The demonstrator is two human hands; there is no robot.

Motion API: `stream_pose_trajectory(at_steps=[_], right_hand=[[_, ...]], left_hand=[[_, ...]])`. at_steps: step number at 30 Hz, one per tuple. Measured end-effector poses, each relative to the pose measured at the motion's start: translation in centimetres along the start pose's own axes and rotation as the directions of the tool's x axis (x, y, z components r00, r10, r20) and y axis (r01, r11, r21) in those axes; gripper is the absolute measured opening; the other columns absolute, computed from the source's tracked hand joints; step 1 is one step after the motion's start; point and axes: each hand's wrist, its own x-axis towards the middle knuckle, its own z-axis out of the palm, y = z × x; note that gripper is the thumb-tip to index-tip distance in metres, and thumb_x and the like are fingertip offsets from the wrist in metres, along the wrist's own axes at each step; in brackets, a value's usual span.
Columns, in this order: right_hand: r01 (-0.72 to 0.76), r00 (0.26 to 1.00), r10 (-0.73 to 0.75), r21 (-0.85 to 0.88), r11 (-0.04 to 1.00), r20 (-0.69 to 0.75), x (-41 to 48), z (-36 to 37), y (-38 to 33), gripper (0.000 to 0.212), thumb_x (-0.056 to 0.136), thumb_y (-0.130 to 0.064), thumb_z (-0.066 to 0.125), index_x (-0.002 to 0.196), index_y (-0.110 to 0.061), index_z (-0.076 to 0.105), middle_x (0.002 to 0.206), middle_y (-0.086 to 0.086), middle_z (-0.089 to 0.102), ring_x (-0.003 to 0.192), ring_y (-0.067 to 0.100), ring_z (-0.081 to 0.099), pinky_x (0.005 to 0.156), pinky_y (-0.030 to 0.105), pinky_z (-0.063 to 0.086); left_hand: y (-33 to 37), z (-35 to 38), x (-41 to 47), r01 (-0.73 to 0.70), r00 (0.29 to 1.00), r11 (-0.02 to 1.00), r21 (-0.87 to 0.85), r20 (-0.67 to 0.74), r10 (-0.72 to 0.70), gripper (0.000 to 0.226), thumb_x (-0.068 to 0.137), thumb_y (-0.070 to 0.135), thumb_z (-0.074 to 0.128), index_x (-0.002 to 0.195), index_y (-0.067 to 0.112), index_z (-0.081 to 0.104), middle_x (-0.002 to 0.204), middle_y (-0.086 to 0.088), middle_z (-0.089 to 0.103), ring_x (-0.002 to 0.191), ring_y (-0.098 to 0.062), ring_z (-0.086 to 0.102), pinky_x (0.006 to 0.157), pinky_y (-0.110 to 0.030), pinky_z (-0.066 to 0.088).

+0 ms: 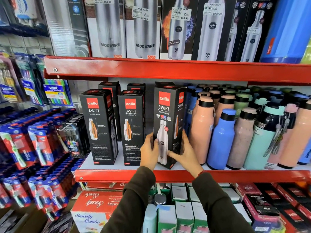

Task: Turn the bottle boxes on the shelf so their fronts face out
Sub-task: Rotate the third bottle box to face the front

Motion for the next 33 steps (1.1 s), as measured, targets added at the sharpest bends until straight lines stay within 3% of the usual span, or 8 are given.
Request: stream_pose_trajectory(at_steps=[2, 5, 11, 19, 23, 29, 33], right_hand=[[0.016, 0.999, -0.016, -0.004, 1.000, 0.028, 0.0, -0.2, 0.4, 0.094, 0.083, -0.008, 0.074, 0.152, -0.035, 0.017, 0.158, -0.008, 0.032, 0.147, 0.009, 0.031, 0.120, 0.034, 0.031], [0.002, 0.999, -0.001, -0.008, 1.000, 0.040, 0.1, -0.4, 0.4, 0.081, 0.091, -0.004, 0.065, 0.148, -0.038, 0.019, 0.153, -0.009, 0.037, 0.144, 0.007, 0.035, 0.119, 0.036, 0.032], [-0.019, 1.000, 0.020, -0.063, 0.998, 0.018, 0.5, -0.1, 0.2, 0.077, 0.094, -0.001, 0.058, 0.155, -0.029, 0.020, 0.159, -0.002, 0.035, 0.148, 0.013, 0.031, 0.120, 0.045, 0.031], [-0.056, 0.998, 0.055, -0.137, 0.989, -0.014, 1.0, 0.4, 0.8, 0.076, 0.093, -0.003, 0.059, 0.154, -0.029, 0.022, 0.153, 0.004, 0.044, 0.142, 0.020, 0.041, 0.116, 0.041, 0.038], [-0.055, 0.998, 0.055, -0.131, 0.990, -0.001, 1.0, 0.6, 0.8, 0.077, 0.094, -0.002, 0.057, 0.154, -0.035, 0.021, 0.152, -0.001, 0.046, 0.138, 0.010, 0.042, 0.114, 0.032, 0.038], [-0.064, 0.998, 0.063, -0.164, 0.984, -0.015, 1.1, 0.8, 0.7, 0.075, 0.095, -0.003, 0.057, 0.155, -0.031, 0.020, 0.150, 0.002, 0.048, 0.138, 0.015, 0.044, 0.111, 0.026, 0.035], [-0.083, 0.996, 0.077, -0.195, 0.977, -0.036, 1.1, 1.0, 0.7, 0.073, 0.094, -0.005, 0.058, 0.155, -0.026, 0.023, 0.151, 0.005, 0.048, 0.141, 0.020, 0.043, 0.115, 0.034, 0.034]], left_hand=[[-0.1, 0.0, 0.1, 0.003, 1.000, 0.999, -0.036, 0.005, -0.002, 0.031, 0.099, 0.011, 0.054, 0.130, 0.012, 0.054, 0.107, 0.016, 0.060, 0.100, 0.008, 0.060, 0.079, 0.005, 0.040], [-0.4, 0.2, -0.3, 0.001, 1.000, 0.998, -0.065, 0.004, -0.001, 0.026, 0.097, 0.008, 0.058, 0.121, 0.017, 0.055, 0.106, 0.024, 0.059, 0.093, 0.028, 0.056, 0.079, 0.005, 0.041], [-0.3, 0.9, -0.4, 0.028, 0.999, 0.997, -0.069, -0.045, -0.031, 0.024, 0.097, 0.010, 0.058, 0.116, 0.025, 0.052, 0.103, 0.020, 0.060, 0.091, 0.029, 0.056, 0.076, 0.005, 0.042], [-0.9, 1.4, -0.3, 0.072, 0.995, 0.997, -0.042, -0.068, -0.075, 0.024, 0.098, 0.010, 0.056, 0.120, 0.020, 0.053, 0.110, 0.004, 0.063, 0.094, 0.005, 0.061, 0.076, 0.002, 0.045], [-1.0, 1.6, -0.4, 0.072, 0.994, 0.997, -0.027, -0.084, -0.074, 0.026, 0.098, 0.012, 0.054, 0.123, 0.019, 0.051, 0.117, -0.001, 0.065, 0.105, -0.019, 0.066, 0.089, -0.019, 0.048], [-0.8, 1.6, -0.4, 0.089, 0.992, 0.996, -0.013, -0.085, -0.089, 0.030, 0.099, 0.014, 0.054, 0.128, 0.014, 0.050, 0.127, -0.009, 0.064, 0.113, -0.021, 0.063, 0.098, -0.030, 0.049], [-0.7, 1.7, -0.4, 0.096, 0.991, 0.995, -0.011, -0.093, -0.097, 0.030, 0.099, 0.015, 0.054, 0.128, 0.015, 0.050, 0.128, -0.009, 0.064, 0.115, -0.022, 0.063, 0.103, -0.039, 0.051]])
